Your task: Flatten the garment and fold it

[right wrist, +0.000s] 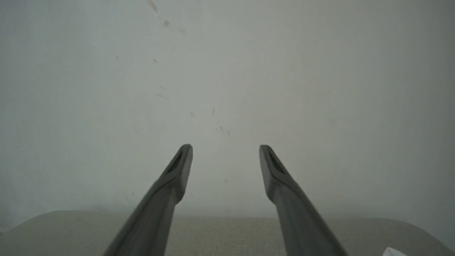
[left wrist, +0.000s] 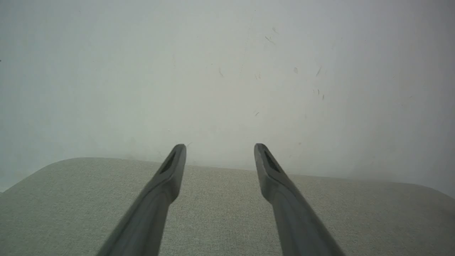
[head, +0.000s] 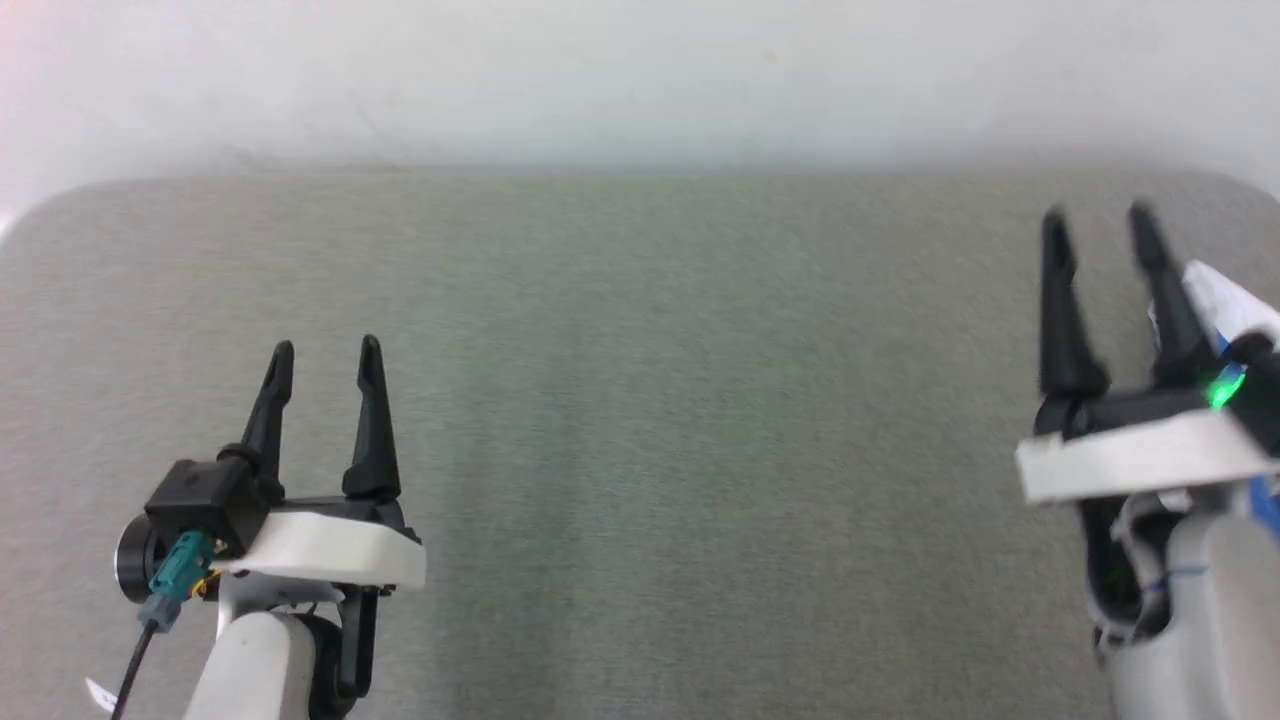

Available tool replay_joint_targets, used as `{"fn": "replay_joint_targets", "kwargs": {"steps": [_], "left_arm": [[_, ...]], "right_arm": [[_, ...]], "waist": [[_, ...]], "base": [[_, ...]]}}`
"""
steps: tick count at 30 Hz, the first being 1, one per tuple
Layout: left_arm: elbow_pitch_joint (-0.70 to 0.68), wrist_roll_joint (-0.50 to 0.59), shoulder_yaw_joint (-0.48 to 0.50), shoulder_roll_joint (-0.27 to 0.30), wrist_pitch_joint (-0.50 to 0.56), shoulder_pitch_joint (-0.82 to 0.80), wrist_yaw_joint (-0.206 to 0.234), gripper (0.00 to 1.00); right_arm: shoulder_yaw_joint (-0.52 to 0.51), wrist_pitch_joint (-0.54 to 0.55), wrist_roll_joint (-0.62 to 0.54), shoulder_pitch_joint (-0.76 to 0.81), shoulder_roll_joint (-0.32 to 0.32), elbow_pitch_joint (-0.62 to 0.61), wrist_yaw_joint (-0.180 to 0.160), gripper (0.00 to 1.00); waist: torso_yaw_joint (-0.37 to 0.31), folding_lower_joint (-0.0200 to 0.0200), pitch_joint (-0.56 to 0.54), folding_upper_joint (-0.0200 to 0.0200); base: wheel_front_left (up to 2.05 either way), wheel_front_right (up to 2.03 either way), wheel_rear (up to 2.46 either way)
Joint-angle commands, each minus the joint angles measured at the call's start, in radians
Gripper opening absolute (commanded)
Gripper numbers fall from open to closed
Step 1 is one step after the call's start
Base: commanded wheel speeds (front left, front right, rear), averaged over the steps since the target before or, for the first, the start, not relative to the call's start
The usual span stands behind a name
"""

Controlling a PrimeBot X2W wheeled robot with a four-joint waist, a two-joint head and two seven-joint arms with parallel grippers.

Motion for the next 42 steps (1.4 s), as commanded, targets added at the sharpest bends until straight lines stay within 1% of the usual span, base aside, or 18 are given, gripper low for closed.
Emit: {"fn": "replay_joint_targets", "kwargs": {"steps": [1, 6, 12, 20, 26, 33, 40, 41, 42], "left_arm": [[0.011, 0.003, -0.004, -0.004, -0.010, 0.013, 0.002, 1.00], [0.042, 0.001, -0.011, -0.014, -0.021, 0.017, 0.002, 1.00], [0.076, -0.014, -0.007, -0.029, -0.032, 0.027, 0.004, 1.00], [0.118, -0.044, 0.011, -0.050, -0.042, 0.055, 0.002, 1.00], [0.156, -0.064, 0.015, -0.072, -0.047, 0.077, -0.011, 1.00], [0.195, -0.060, 0.009, -0.086, -0.048, 0.092, -0.025, 1.00], [0.210, -0.050, 0.005, -0.096, -0.048, 0.098, -0.036, 1.00], [0.208, -0.058, 0.007, -0.092, -0.043, 0.083, -0.032, 0.00], [0.208, -0.058, 0.007, -0.093, -0.042, 0.082, -0.032, 0.00]], "right_arm": [[0.008, -0.014, 0.009, 0.028, 0.004, 0.016, -0.001, 1.00], [0.027, -0.048, 0.030, 0.096, 0.005, 0.069, -0.001, 1.00], [0.034, -0.061, 0.028, 0.165, 0.005, 0.111, -0.001, 1.00], [0.011, -0.062, 0.029, 0.230, 0.005, 0.096, -0.001, 1.00], [0.007, -0.062, 0.034, 0.281, 0.005, 0.076, -0.001, 1.00], [0.013, -0.062, 0.044, 0.324, 0.005, 0.060, -0.001, 1.00], [0.016, -0.062, 0.052, 0.334, 0.005, 0.065, -0.001, 1.00], [0.018, -0.057, 0.044, 0.322, 0.002, 0.066, 0.000, 0.00], [0.018, -0.056, 0.044, 0.322, 0.002, 0.066, 0.000, 0.00]], "waist": [[0.071, 0.0002, -0.070, 0.0000], [0.083, 0.0002, -0.088, 0.0000], [0.085, 0.0002, -0.099, 0.0000], [0.077, 0.0002, -0.109, 0.0000], [0.074, 0.0002, -0.117, 0.0000], [0.067, 0.0002, -0.127, 0.0000], [0.062, 0.0002, -0.133, 0.0000], [0.062, 0.0002, -0.133, 0.0000], [0.061, 0.0002, -0.133, 0.0000]], "base": [[0.00, 0.00, 0.00], [0.00, 0.00, 0.00], [0.00, 0.00, 0.00], [0.00, 0.00, 0.00], [0.00, 0.00, 0.00], [0.00, 0.00, 0.00], [0.00, 0.00, 0.00], [0.00, 0.00, 0.00], [0.00, 0.00, 0.00]]}}
